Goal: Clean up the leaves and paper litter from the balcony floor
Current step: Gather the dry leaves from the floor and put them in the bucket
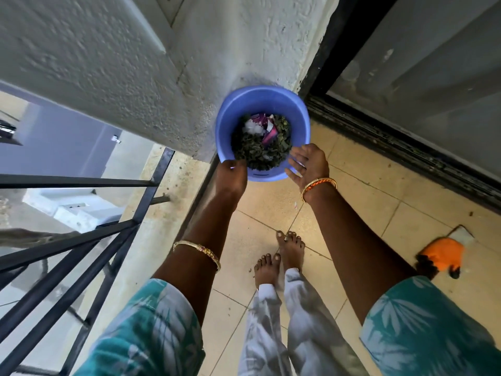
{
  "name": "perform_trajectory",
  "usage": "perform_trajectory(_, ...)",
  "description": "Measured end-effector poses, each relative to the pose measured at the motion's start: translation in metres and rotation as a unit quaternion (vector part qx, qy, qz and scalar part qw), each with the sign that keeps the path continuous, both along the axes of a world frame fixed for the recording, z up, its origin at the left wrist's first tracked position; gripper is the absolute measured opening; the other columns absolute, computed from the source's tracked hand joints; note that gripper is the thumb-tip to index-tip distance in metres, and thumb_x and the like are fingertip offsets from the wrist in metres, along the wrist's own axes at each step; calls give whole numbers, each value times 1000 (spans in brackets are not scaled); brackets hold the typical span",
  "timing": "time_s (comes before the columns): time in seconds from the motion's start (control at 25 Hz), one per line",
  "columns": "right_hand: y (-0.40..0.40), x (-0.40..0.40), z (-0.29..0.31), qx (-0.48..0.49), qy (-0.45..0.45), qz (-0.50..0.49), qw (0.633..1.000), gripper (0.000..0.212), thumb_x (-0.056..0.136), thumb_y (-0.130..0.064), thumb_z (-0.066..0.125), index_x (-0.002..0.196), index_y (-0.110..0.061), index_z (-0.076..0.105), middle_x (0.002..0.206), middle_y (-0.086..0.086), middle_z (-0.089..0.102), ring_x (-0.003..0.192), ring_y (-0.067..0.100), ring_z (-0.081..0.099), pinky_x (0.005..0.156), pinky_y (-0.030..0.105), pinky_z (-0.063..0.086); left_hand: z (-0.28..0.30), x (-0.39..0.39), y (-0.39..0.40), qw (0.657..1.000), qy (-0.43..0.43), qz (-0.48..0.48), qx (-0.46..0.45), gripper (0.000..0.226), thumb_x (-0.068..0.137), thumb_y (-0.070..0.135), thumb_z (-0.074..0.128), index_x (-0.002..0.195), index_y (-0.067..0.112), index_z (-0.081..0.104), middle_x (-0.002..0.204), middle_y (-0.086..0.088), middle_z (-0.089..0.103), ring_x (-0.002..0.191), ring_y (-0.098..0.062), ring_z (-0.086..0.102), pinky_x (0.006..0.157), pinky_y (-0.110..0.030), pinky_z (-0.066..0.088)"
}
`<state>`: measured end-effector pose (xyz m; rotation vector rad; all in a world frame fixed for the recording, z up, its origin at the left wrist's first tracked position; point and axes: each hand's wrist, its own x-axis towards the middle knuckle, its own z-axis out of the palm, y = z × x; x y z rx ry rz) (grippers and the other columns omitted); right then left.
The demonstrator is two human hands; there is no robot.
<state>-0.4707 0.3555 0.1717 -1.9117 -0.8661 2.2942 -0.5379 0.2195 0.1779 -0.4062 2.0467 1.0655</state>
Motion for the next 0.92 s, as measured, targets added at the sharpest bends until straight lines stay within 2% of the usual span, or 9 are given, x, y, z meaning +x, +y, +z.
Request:
perform_trajectory(0.08, -9, 15, 18, 101, -47, -25, 993, 22, 90, -17, 47, 77, -9, 64, 71, 9, 61, 69, 22, 59, 75, 35, 46, 24, 19, -7, 989, 91, -112, -39, 19, 97, 19, 45, 92, 7, 59, 84, -10, 60, 91, -28, 56, 72, -33, 38)
perform_trajectory(0.12, -15, 26, 28, 175, -79, -23, 981, 28, 85, -19, 51, 57, -17, 57, 54, 6, 54, 57, 24, 55, 68, 35, 47, 37, 30, -12, 979, 127, -152, -51, 26, 98, 21, 43, 100, 2, 61, 92, -17, 64, 94, -31, 57, 74, -33, 39)
perform_trajectory(0.2, -27, 53, 55, 307, -144, 38, 940, 39, 79, -24, 55, 44, -14, 40, 41, 4, 39, 50, 30, 47, 60, 32, 42, 60, 51, -22, 962, 181, -195, -55, 42, 93, 31, 36, 104, 0, 62, 102, -22, 66, 98, -37, 59, 80, -38, 45)
perform_trajectory(0.32, -47, 100, 106, 473, -156, 94, 862, 33, 81, -22, 53, 52, -10, 41, 48, 8, 40, 55, 28, 42, 57, 28, 26, 106, 90, -30, 915, 251, -307, -72, 46, 86, 32, 34, 100, 1, 64, 96, -22, 65, 93, -42, 60, 76, -46, 50)
perform_trajectory(0.44, -62, 147, 147, 569, -167, 143, 792, 29, 85, -22, 43, 74, -1, 60, 78, 17, 61, 76, 35, 55, 70, 32, 39, 156, 126, -34, 833, 326, -440, -80, 50, 86, 32, 37, 114, -1, 61, 116, -27, 60, 105, -44, 57, 85, -49, 51)
perform_trajectory(0.52, -73, 185, 172, 591, -196, 191, 759, 33, 87, -22, 40, 97, 0, 63, 103, 19, 61, 93, 37, 55, 81, 39, 47, 187, 150, -37, 770, 359, -520, -90, 59, 86, 34, 38, 131, -2, 51, 139, -30, 45, 125, -45, 46, 99, -51, 42)
perform_trajectory(0.6, -84, 217, 199, 596, -235, 226, 734, 42, 89, -26, 37, 118, -1, 57, 126, 20, 53, 114, 36, 49, 94, 41, 42, 211, 173, -36, 714, 391, -576, -74, 66, 86, 36, 36, 139, -3, 43, 148, -29, 34, 135, -43, 36, 103, -52, 38)
perform_trajectory(0.76, -103, 285, 247, 574, -323, 217, 721, 56, 92, -35, 33, 138, -3, 39, 148, 18, 32, 137, 35, 29, 108, 46, 28, 255, 229, -26, 613, 420, -669, -33, 67, 89, 35, 36, 145, -3, 33, 153, -25, 26, 142, -39, 27, 110, -53, 33)
perform_trajectory(0.92, -115, 363, 274, 486, -414, 81, 766, 64, 94, -43, 23, 144, -4, 31, 153, 15, 24, 143, 32, 17, 112, 50, 24, 284, 282, -5, 533, 452, -715, -38, 70, 91, 38, 35, 148, -2, 24, 156, -23, 18, 145, -36, 19, 115, -50, 21)
